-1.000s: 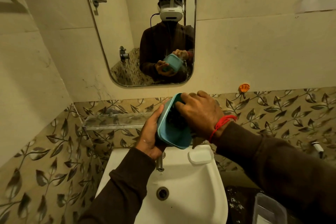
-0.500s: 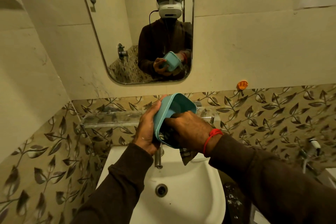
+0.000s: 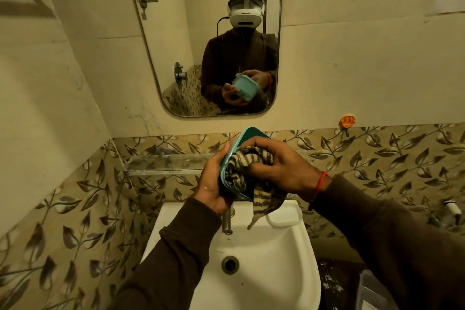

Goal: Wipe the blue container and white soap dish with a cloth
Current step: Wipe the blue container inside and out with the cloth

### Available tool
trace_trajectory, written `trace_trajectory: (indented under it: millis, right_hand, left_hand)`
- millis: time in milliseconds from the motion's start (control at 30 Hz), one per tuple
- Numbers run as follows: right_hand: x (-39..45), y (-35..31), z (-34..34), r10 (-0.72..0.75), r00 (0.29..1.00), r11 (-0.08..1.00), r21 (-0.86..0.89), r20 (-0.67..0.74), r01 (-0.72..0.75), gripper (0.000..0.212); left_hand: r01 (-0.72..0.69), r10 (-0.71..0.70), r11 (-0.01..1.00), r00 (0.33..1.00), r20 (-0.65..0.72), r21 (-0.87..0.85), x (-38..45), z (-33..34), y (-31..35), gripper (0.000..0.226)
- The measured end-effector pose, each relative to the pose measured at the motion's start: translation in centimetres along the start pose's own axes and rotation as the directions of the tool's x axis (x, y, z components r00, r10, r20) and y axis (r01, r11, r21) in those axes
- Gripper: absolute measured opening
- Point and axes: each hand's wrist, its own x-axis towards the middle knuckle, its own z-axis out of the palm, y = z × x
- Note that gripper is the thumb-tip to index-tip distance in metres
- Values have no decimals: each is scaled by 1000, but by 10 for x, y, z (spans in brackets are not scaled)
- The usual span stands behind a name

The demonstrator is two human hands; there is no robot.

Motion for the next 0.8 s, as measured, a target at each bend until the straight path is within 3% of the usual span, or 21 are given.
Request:
trace_trajectory:
  millis: [67, 133, 200, 267, 367, 533, 667, 800]
  right_hand:
    - [0, -1, 0, 1, 997, 996, 88, -79, 6, 21]
    - [2, -1, 2, 11, 984, 999, 49, -177, -2, 20]
    - [8, 1, 1, 1, 954, 974, -215, -299, -68, 20]
    - [13, 2, -1, -52, 922, 801, -568, -383, -191, 27]
    - [21, 1, -3, -50, 912, 599, -743, -407, -299, 34]
    - [26, 1, 10, -44, 939, 622, -745, -341, -241, 38]
    - [18, 4, 16, 40, 980, 688, -706, -196, -169, 51]
    - [11, 3, 21, 40, 999, 697, -716, -17, -41, 41]
  left_hand:
    - [30, -30, 1000, 999, -10, -5, 0, -2, -2, 52]
    - [57, -57, 998, 998, -18, -35, 1, -3, -5, 50]
    - [66, -68, 995, 997, -23, -70, 1, -4, -9, 46]
    - [57, -59, 996, 998, -22, -66, 2, -1, -13, 45]
    - [39, -40, 999, 999, -37, -36, 2, 6, -17, 44]
    - [-1, -1, 999, 998, -71, -36, 2, 7, -18, 41]
    - [14, -21, 998, 992, -123, -59, 0, 1, -19, 44]
    - [26, -38, 996, 988, -152, -80, -2, -6, -15, 43]
